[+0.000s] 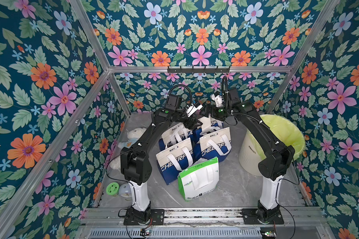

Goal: Shred takeout receipts and throw away
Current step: Pick up the takeout bag at the center of the board.

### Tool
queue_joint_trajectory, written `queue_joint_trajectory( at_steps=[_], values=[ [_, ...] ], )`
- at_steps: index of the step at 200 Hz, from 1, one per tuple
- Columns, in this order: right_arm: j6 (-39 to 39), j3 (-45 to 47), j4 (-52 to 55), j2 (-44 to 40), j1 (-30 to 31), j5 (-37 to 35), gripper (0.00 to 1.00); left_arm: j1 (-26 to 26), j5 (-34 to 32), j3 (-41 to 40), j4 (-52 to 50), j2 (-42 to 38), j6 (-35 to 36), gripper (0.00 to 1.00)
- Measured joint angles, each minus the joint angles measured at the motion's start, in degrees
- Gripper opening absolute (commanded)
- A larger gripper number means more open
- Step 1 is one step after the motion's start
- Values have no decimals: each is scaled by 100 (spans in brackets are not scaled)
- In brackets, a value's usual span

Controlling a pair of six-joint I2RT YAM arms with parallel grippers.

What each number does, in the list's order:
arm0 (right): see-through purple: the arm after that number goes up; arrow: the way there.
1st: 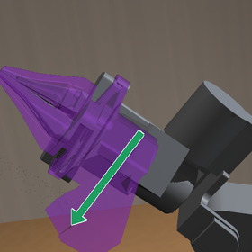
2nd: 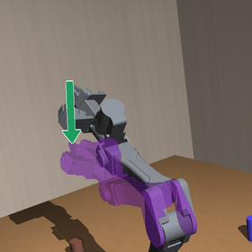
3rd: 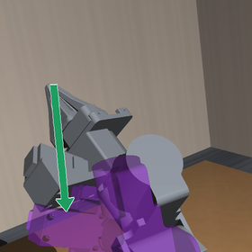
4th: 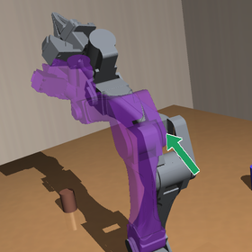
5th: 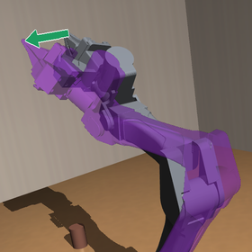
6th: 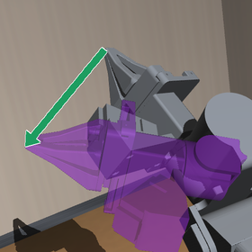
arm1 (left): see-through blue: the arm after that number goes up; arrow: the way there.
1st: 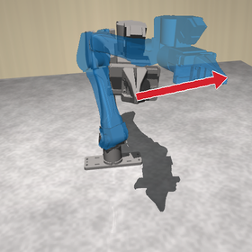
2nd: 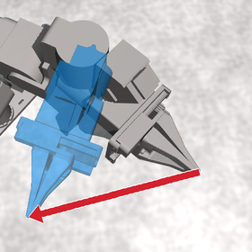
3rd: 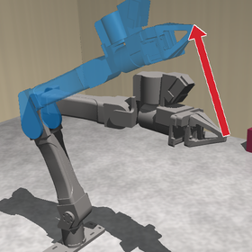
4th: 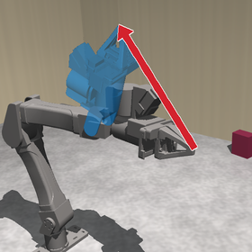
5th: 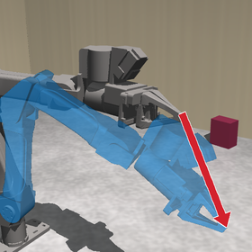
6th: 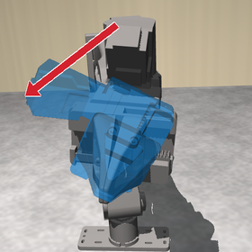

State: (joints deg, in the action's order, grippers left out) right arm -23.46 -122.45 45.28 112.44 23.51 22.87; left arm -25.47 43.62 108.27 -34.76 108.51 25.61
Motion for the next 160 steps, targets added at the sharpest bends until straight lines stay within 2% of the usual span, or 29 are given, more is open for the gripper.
queue_joint_trajectory(
  at_steps=[18, 32, 53, 92, 122, 160],
  values=[
    [138, 125, -44, -76, 0, -66, 97, -9, 13, 42, 4, 79, -2, 44],
    [254, 197, -55, -125, -7, -173, 97, -2, 11, 76, 11, 151, -2, 42],
    [407, 273, -55, -197, -79, -227, 94, 2, -2, 90, 48, 201, -11, 32],
    [693, 503, -57, -354, -372, -155, 86, -2, -63, 28, 109, 181, -4, 30],
    [1075, 455, 72, -321, -280, 109, 90, -2, -98, -37, 179, 179, 0, 27],
    [1478, 319, 317, -103, -59, 87, 94, -2, -105, -83, 179, 153, 0, 27]
  ],
)
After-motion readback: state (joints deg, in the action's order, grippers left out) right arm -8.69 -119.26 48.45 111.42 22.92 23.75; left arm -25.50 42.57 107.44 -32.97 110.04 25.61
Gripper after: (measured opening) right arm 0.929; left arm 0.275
